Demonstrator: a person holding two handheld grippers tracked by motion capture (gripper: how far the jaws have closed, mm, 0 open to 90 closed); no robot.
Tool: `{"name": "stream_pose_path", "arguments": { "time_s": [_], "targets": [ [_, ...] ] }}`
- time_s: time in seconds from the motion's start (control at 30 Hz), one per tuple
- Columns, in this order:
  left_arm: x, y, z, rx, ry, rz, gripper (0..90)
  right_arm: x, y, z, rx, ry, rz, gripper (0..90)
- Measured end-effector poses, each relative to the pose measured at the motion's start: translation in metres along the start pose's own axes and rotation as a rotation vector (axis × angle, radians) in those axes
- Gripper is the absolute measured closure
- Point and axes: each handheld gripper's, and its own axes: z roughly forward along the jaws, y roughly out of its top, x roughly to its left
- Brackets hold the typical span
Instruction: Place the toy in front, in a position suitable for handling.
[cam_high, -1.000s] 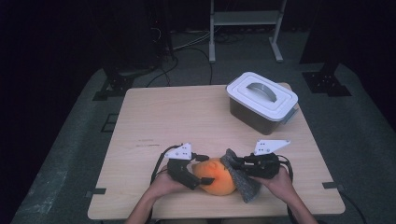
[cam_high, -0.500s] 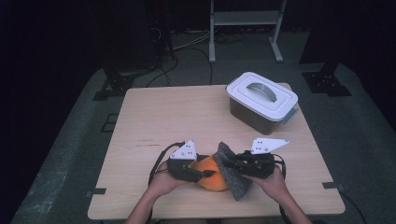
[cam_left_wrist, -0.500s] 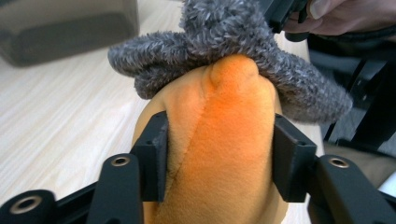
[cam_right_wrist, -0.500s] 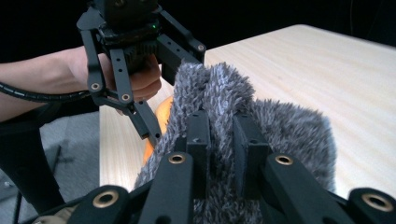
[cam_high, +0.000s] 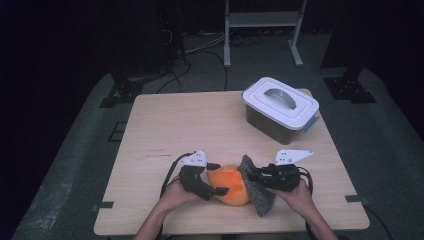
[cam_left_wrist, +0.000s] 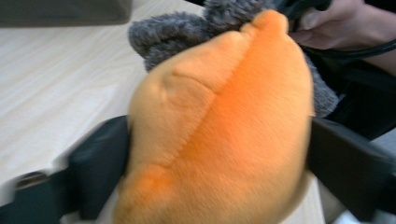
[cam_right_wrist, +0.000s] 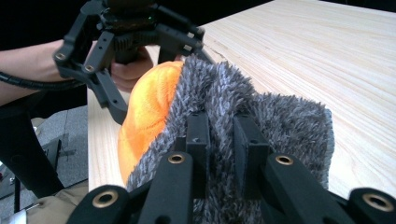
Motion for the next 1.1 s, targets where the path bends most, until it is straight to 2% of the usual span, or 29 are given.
{"name": "stream_pose_path", "arguments": {
  "time_s": [0.03,0.1,0.17,0.23,0.27,0.33,0.43,0.5,0.6,0.67,0.7,0.77,0.87,0.9,0.97,1.03,1.1],
  "targets": [
    [-0.002,0.002,-0.002,0.003,0.019,0.010,22.5,0.000,0.000,-0.001,0.001,-0.003,0.008,77.4],
    [-0.005,0.007,-0.006,0.013,0.041,0.026,35.6,-0.002,0.001,-0.002,-0.016,0.005,0.034,77.6],
    [-0.007,0.013,-0.009,0.026,0.063,0.020,41.2,0.000,0.005,-0.005,-0.052,0.006,0.034,77.9],
    [-0.012,0.020,-0.012,0.054,0.106,0.025,42.5,0.004,0.013,-0.010,-0.097,0.009,0.016,78.0],
    [-0.014,0.024,-0.012,0.078,0.124,0.040,42.7,0.006,0.016,-0.012,-0.133,0.026,0.016,78.1],
    [-0.018,0.028,-0.011,0.101,0.133,0.043,42.7,0.010,0.023,-0.014,-0.180,0.048,0.018,78.1],
    [-0.024,0.034,-0.010,0.130,0.145,0.052,42.6,0.016,0.024,-0.008,-0.165,0.039,-0.004,77.9],
    [-0.026,0.036,-0.012,0.143,0.157,0.059,42.5,0.015,0.019,-0.003,-0.146,0.027,-0.007,77.8],
    [-0.022,0.033,-0.014,0.127,0.154,0.019,42.0,0.008,0.012,-0.002,-0.130,-0.005,0.029,77.8],
    [-0.019,0.031,-0.016,0.117,0.153,-0.004,41.9,0.003,0.006,0.000,-0.091,-0.035,0.036,77.8],
    [-0.019,0.031,-0.016,0.116,0.155,-0.004,41.9,0.001,0.005,-0.001,-0.093,-0.036,0.049,77.8],
    [-0.019,0.032,-0.016,0.119,0.159,-0.010,41.9,0.003,0.009,-0.004,-0.109,-0.041,0.039,77.8],
    [-0.022,0.035,-0.015,0.130,0.165,-0.004,41.9,0.012,0.021,-0.012,-0.193,0.000,0.012,77.8],
    [-0.024,0.037,-0.014,0.135,0.169,0.000,41.9,0.014,0.024,-0.014,-0.202,0.005,0.007,77.8],
    [-0.027,0.040,-0.013,0.149,0.171,0.002,41.7,0.019,0.028,-0.013,-0.202,0.013,-0.016,77.7],
    [-0.031,0.043,-0.013,0.153,0.169,0.011,41.2,0.022,0.027,-0.008,-0.167,0.004,-0.031,77.5],
    [-0.033,0.042,-0.010,0.172,0.182,0.032,39.8,0.018,0.021,-0.002,-0.141,0.000,-0.020,77.4]
  ]
}}
